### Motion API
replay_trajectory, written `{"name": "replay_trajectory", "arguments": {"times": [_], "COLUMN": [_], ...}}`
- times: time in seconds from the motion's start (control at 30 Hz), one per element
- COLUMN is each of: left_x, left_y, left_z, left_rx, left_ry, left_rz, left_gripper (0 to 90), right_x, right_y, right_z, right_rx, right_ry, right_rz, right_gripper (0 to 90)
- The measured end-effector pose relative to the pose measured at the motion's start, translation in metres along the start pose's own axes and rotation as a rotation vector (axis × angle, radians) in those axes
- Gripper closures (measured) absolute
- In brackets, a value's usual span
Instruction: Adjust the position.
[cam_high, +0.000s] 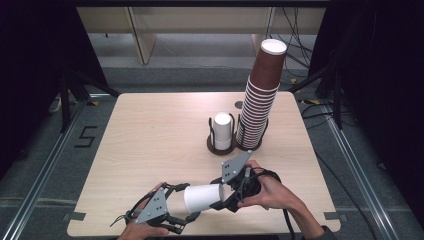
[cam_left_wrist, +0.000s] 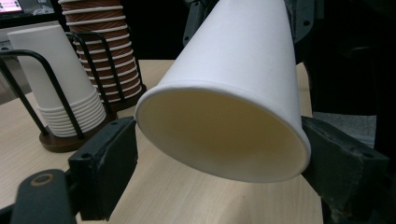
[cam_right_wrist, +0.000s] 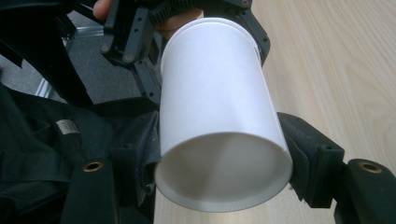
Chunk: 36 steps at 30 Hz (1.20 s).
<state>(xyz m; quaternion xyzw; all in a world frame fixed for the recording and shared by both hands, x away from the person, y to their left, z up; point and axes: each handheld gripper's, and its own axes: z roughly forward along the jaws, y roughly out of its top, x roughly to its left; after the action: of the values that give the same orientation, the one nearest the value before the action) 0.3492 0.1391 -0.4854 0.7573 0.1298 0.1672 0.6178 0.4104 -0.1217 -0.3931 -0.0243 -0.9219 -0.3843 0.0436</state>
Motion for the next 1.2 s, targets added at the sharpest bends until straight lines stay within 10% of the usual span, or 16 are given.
{"name": "replay_trajectory", "arguments": {"times": [0.43,0.6,0.9,1.2], "left_x": [-0.002,-0.004,-0.011,-0.015], "left_y": [0.005,0.008,0.015,0.018], "left_z": [0.001,0.004,0.007,0.007], "left_rx": [0.033,0.097,0.274,0.305], "left_ry": [-0.044,-0.028,0.026,0.019], "left_rz": [0.034,0.033,0.062,0.059], "left_gripper": [22.1,23.7,24.0,24.0], "right_x": [-0.001,0.003,0.024,0.029], "right_y": [-0.002,-0.001,0.014,0.02], "right_z": [0.005,0.007,0.019,0.032], "right_rx": [-0.013,0.042,0.242,0.312], "right_ry": [0.046,-0.009,-0.199,-0.225], "right_rz": [-0.01,-0.023,-0.202,-0.292], "right_gripper": [34.1,24.3,20.4,21.4]}}
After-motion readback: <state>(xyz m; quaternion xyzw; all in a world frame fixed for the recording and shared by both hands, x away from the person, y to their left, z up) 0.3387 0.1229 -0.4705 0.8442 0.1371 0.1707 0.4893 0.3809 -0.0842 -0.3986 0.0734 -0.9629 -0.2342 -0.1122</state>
